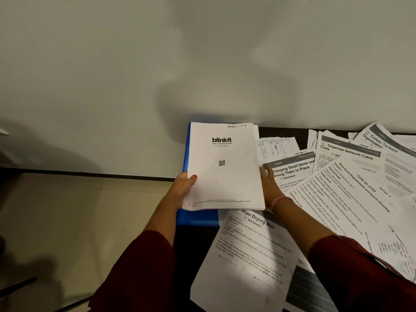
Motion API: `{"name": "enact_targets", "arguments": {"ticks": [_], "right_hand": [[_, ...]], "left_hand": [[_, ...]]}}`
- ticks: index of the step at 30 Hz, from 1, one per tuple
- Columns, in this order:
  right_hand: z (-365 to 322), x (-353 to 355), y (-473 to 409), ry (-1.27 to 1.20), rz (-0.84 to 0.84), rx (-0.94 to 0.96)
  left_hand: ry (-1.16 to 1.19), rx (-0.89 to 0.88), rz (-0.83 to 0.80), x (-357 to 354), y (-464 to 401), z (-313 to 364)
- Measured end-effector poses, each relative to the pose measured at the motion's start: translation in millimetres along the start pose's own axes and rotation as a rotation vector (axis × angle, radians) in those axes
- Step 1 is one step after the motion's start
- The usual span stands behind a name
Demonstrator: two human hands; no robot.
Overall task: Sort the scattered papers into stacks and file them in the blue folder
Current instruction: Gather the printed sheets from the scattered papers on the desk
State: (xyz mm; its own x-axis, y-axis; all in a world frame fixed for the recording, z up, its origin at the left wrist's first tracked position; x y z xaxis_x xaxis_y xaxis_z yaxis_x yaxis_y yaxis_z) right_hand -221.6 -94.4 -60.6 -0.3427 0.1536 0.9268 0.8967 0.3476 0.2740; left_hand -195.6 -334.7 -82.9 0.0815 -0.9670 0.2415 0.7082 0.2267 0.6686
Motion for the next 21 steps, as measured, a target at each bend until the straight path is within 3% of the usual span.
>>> {"name": "enact_targets", "arguments": {"ticks": [2, 4, 12, 21], "right_hand": [[2.3, -0.9, -0.9, -0.093, -0.061, -0.05], [6.5, -4.4, -5.2, 0.031, -0.103, -0.016], [40.1, -4.9, 2.7, 0.271, -0.022, -0.006], [42.9, 2.1, 8.0, 0.282, -0.011, -0.03]], "left_hand": [[-0.012, 0.003, -0.003, -1.9, -1.2, 0.2], [-0.02, -0.002, -0.001, -3.9, -2.7, 0.9], [-0.079, -0.028, 0.066, -4.9, -13.8, 2.6], [-0.115, -0.144, 0.214, -5.4, -15.9, 15.8]]}}
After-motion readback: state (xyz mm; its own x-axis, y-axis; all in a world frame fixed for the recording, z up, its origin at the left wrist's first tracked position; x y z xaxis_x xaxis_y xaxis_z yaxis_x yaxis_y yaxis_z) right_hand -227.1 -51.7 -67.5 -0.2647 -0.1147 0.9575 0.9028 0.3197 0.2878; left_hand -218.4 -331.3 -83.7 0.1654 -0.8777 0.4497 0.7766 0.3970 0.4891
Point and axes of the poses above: each hand's wrist, its own y-axis away from the middle knuckle, its own x-axis out of the back of the hand, z = x × y, the point moved 6 cm from there along -y, towards the middle knuckle, and after that the axes turned 1 degree about z, right-handed, at the moved point
